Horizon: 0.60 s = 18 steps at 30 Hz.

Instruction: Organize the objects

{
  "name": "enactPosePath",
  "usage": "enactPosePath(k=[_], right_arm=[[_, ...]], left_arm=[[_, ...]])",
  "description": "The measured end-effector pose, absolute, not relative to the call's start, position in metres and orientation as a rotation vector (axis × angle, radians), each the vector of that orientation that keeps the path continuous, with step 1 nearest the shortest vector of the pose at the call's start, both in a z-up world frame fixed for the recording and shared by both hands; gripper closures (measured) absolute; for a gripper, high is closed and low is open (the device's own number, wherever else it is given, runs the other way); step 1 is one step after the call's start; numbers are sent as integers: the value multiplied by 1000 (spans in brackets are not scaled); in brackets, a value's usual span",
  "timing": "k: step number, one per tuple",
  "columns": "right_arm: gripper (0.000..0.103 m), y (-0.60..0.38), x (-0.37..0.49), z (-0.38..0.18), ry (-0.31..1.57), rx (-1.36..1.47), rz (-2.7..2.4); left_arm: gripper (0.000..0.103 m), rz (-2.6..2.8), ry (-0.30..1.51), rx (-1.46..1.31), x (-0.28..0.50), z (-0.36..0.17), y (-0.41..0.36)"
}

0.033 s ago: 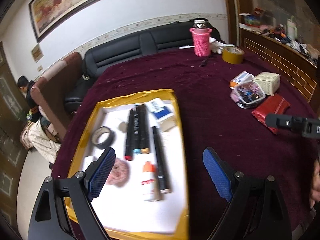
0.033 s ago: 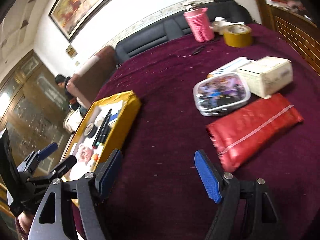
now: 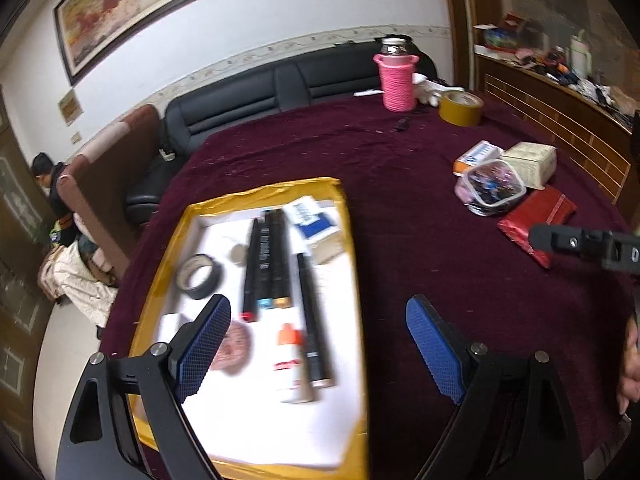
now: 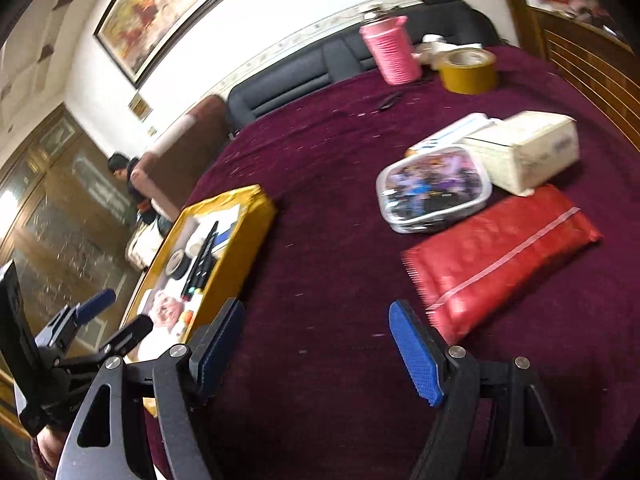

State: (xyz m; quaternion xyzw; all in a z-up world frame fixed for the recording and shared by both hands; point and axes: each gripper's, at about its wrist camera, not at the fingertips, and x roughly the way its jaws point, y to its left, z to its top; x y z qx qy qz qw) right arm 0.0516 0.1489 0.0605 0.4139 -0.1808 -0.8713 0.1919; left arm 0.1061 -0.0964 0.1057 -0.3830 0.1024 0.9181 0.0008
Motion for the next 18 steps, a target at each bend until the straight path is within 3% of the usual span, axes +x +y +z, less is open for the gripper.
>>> enactPosePath(k=[6,13,18], right_arm=[[21,201,49,50,-647,1170,-2522],[21,266,60,39,-840,1164,-2631],[20,300,63,36,-919,1134,-2702]], left_arm=[[9,2712,193,-1280,81,80,-49],[9,2635,17,-1494,21,11,-12],[0,2756,26,-1449,6,1,-7]])
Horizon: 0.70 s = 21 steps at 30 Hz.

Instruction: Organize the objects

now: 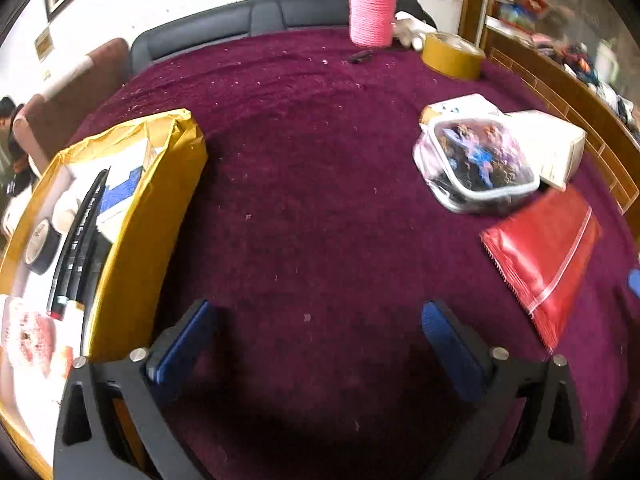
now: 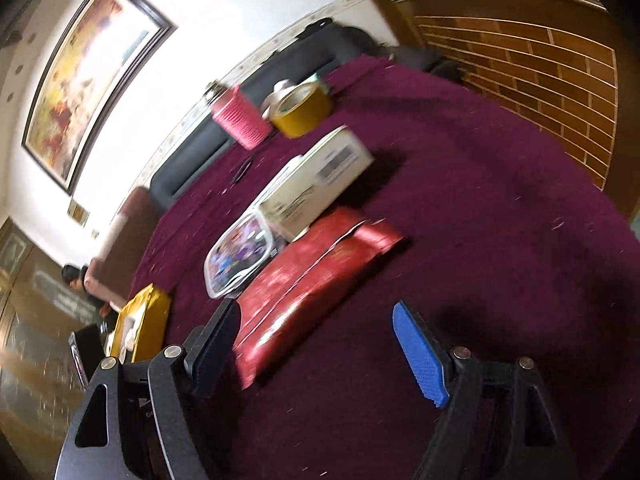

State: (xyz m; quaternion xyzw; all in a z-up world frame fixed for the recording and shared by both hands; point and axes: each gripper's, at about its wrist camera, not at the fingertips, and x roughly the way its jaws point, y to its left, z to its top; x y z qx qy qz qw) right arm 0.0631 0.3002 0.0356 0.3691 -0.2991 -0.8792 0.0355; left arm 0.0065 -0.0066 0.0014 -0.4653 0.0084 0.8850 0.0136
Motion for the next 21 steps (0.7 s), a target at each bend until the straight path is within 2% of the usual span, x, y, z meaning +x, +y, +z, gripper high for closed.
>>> enactPosePath(k=[11,21], right_arm=[[18,322,46,10,-1028,1130,-2689],[15,310,47,14,-909,1150,-2750]], left_arm=[[0,2766,32,-1430,9,2,-6],[0,2765,32,-1431,9,2,-5]])
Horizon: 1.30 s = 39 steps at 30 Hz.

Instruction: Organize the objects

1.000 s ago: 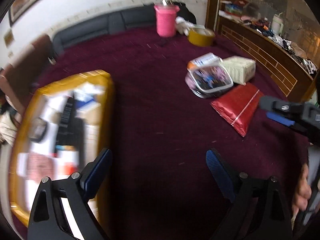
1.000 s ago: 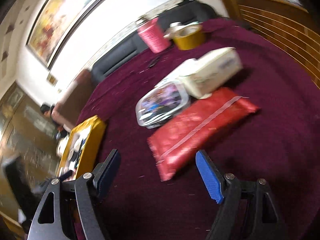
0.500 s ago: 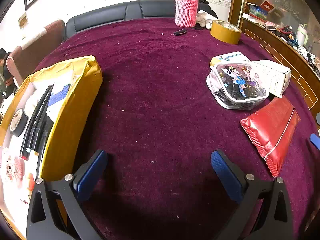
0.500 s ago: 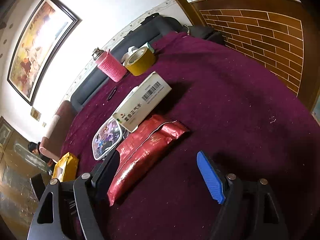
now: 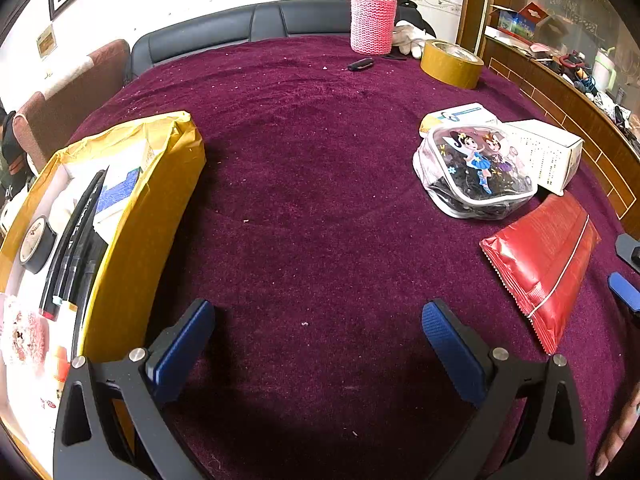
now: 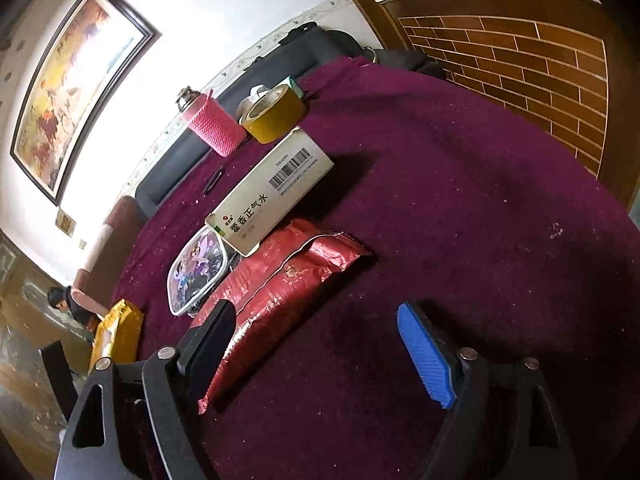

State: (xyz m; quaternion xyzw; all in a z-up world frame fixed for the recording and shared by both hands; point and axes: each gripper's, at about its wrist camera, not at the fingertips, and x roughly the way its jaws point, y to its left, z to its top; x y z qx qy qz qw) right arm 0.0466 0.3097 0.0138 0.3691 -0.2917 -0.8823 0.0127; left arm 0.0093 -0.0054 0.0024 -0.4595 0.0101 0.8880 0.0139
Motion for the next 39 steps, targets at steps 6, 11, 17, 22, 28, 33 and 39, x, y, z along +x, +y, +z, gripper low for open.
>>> enactPosePath(k=[6,11,17,22,28,33,39], right_arm=[[13,307,46,12,-880,1156,-2759],[12,303,45,13,-842,1169,-2775],[11,301,44,13,-833,1170,-2777],[10,301,44,13,-840,1167,-2773],[10,302,44,13,-844,1165,-2772],[9,301,44,13,-832,1168,-2774],[9,305,45,13,-869,1153,-2753]], left_arm=[[0,2765,32,-1431,10,2,-6],[0,2765,32,-1431,10,2,-6],[0,2765,33,-1430,10,1,-6],[0,2765,34,-1430,11,1,-6],[0,2766,30,-1433,10,0,-6],[0,2763,17,-1492,9,2,-6],[0,2707,34,-1515,11,2,-8]])
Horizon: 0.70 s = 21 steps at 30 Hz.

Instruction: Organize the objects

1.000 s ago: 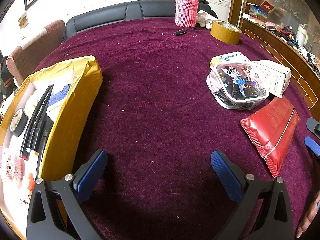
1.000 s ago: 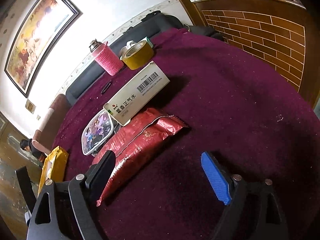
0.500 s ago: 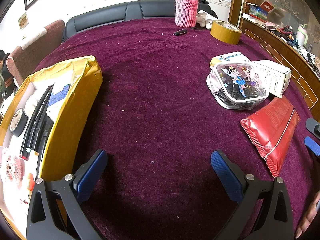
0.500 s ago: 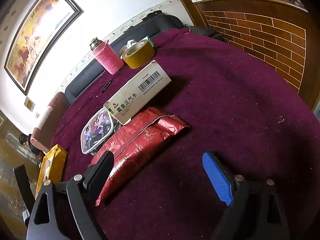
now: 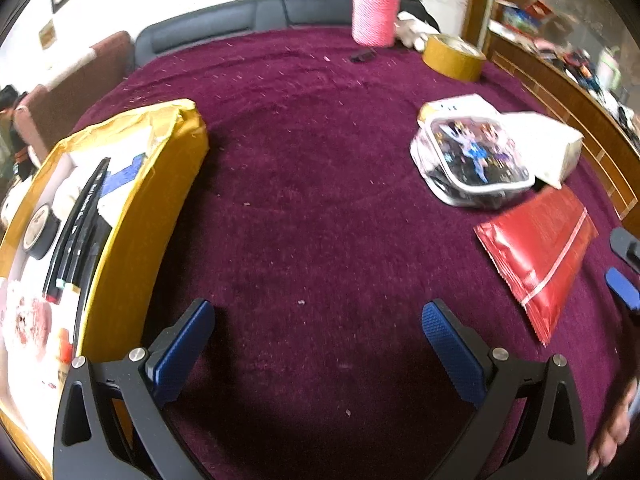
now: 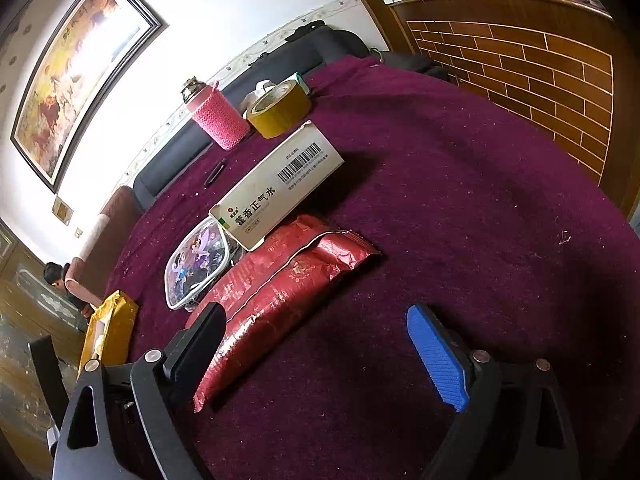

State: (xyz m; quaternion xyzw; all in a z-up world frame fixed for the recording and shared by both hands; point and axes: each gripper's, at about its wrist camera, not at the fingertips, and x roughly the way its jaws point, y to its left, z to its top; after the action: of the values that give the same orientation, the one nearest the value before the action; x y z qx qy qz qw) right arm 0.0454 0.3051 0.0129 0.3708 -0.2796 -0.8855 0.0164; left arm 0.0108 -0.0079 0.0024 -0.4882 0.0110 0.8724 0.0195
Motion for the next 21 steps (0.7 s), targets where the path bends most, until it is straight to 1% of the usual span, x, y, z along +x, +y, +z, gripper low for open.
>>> enactPosePath(k=[1,3,4,5,6,8,13,19,21], right_arm=[[9,306,46,13,-878,1149,-2748],[9,309,46,12,-904,1138,-2733],[8,310,46,12,-915,1134,-2726],[8,312,46,12,-926,1129,-2718],[8,313,46,11,-936,1124,-2711],[8,314,46,11,-948,1120,-2703],[8,318,47,11,-984,1103,-2679],[6,320,48,10,-1014,1088,-2659],[6,320,49,10,-1019,1086,-2656]], left_arm=[[0,2650,20,-1538,10,6,-8],[1,2572,-50,-1485,9,17,-8],[1,2584,-22,-1429,7,28,-5],[1,2603,28,-1373,4,38,0],[1,2602,116,-1304,-2,48,11],[1,2547,239,-1247,-15,54,29],[1,2386,541,-1141,-48,49,72],[1,2253,786,-1075,-62,32,94],[4,2226,816,-1059,-65,30,99]])
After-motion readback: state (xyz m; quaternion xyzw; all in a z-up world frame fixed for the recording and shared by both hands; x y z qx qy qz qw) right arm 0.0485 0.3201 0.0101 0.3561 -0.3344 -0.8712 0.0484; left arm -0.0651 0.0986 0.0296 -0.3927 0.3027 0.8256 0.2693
